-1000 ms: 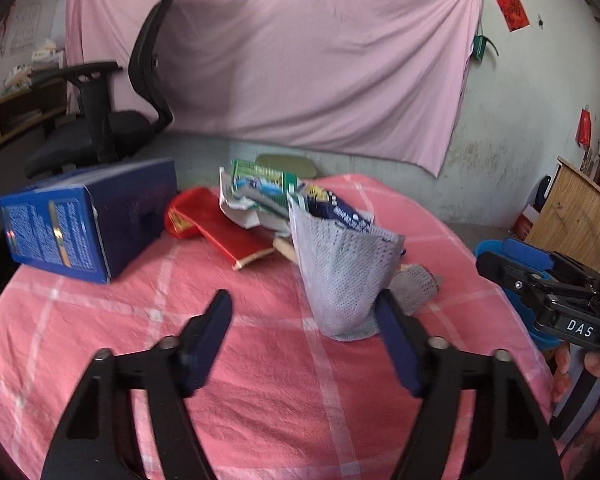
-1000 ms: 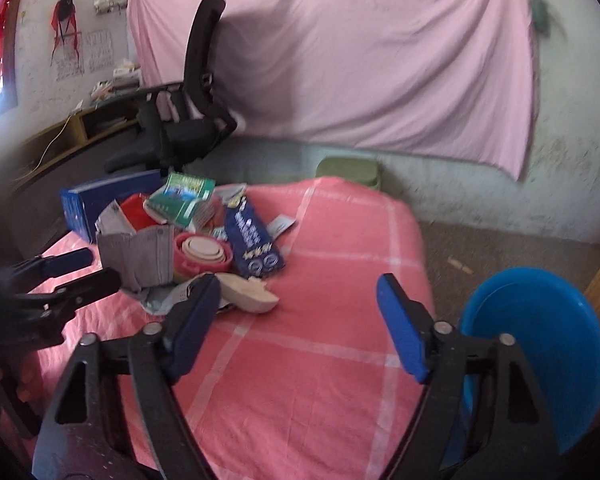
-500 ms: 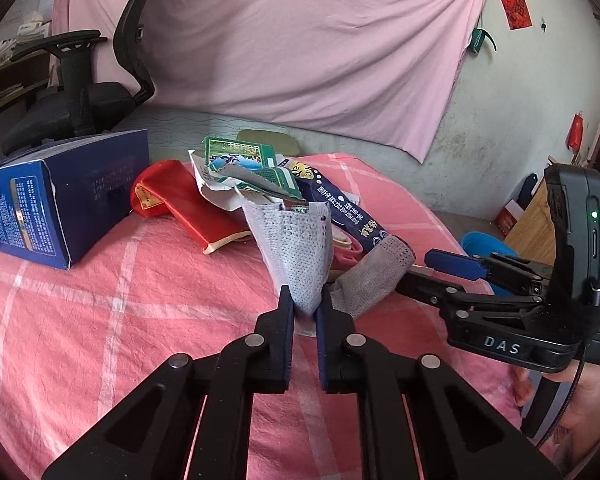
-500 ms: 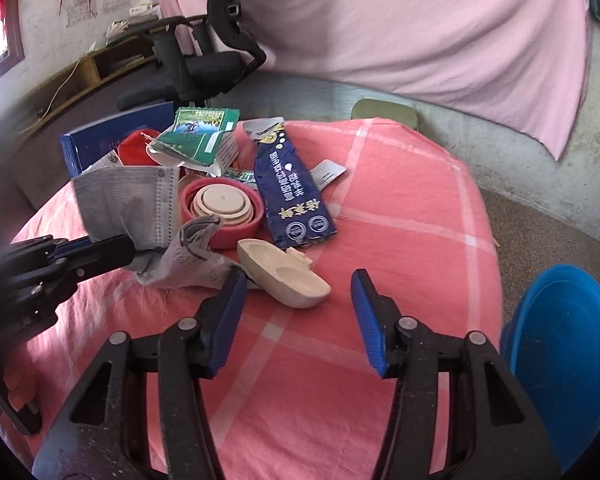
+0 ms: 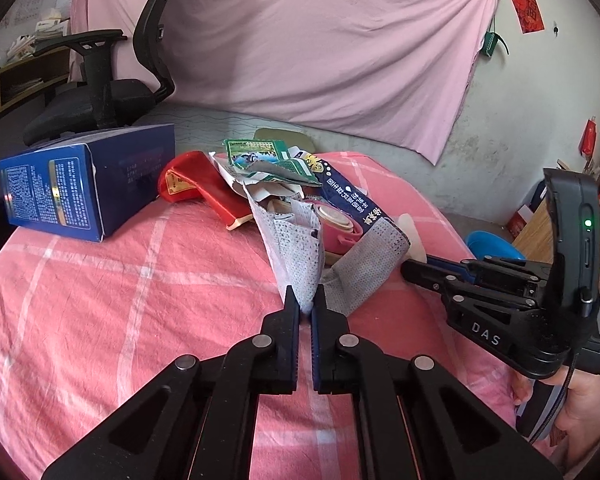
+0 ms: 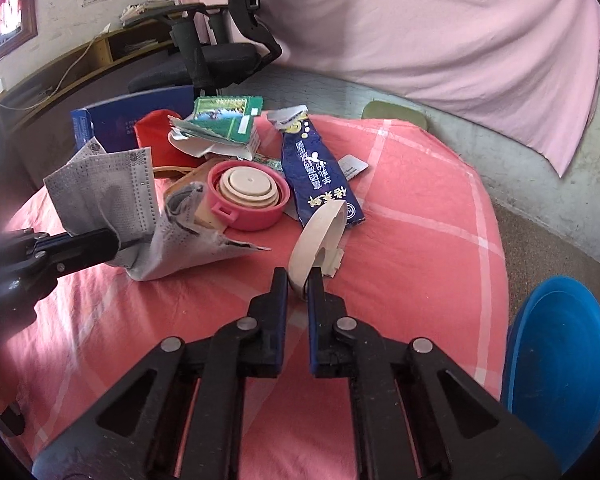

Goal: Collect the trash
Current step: 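Carry the mask and white cup over the blue basin with both grippers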

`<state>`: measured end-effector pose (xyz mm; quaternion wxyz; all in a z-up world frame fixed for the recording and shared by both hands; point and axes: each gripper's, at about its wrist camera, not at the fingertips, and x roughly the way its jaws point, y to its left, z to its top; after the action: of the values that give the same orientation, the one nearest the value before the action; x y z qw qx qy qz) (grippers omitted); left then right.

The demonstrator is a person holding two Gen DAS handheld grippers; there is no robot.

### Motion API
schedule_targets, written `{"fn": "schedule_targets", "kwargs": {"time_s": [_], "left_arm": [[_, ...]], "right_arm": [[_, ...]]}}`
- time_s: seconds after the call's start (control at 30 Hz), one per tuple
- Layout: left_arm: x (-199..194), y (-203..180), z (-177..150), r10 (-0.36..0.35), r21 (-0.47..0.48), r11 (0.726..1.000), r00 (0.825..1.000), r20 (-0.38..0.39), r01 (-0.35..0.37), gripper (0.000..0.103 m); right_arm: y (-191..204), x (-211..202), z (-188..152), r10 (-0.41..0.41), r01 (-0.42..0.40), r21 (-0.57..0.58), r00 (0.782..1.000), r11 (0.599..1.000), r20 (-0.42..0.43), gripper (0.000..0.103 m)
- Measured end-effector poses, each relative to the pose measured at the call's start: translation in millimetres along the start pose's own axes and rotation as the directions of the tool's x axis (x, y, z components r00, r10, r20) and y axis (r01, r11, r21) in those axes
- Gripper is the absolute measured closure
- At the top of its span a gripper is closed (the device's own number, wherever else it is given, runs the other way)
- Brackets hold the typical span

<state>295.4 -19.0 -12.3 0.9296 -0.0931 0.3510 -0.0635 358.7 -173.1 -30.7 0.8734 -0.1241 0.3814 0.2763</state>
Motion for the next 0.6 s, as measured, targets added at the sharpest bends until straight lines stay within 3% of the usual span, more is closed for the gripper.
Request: {"fn": "schedule_targets", "kwargs": {"time_s": [0.17,0.27,0.37,0.5,0.6], "left_arm": [[-15,-9,0,0.025,0.036,0.999,0.996,0.082,-0.028,0.101],[-29,-22,0,0.023,0.063,0.997,0.988,0.153,-0.033,0.101],[-44,-41,7,-0.004,0.102,0.995,0.974,0.228,-0.020,0.101],[-59,-75,18,-0.063,0.177,0.984,0.946,0.317,0.006,0.101],[-67,-103,24,-0.112,0.236,0.972,0.921,0.372,0.023,0.101]], "right_arm": [[1,-34,-8,-0.029,0.029,0.004,0.989,1.000,0.142,0.073],[3,-63,-17,-0.060,0.064,-0.003,0.964,0.998,0.259,0.073],[4,-92,-26,-0.110,0.121,-0.007,0.923,0.993,0.369,0.073],[-2,-128,-35,-0.198,0.208,0.036,0.844,0.977,0.498,0.073],[-16,-157,-44,-0.286,0.275,0.107,0.768,0.955,0.574,0.073]]}}
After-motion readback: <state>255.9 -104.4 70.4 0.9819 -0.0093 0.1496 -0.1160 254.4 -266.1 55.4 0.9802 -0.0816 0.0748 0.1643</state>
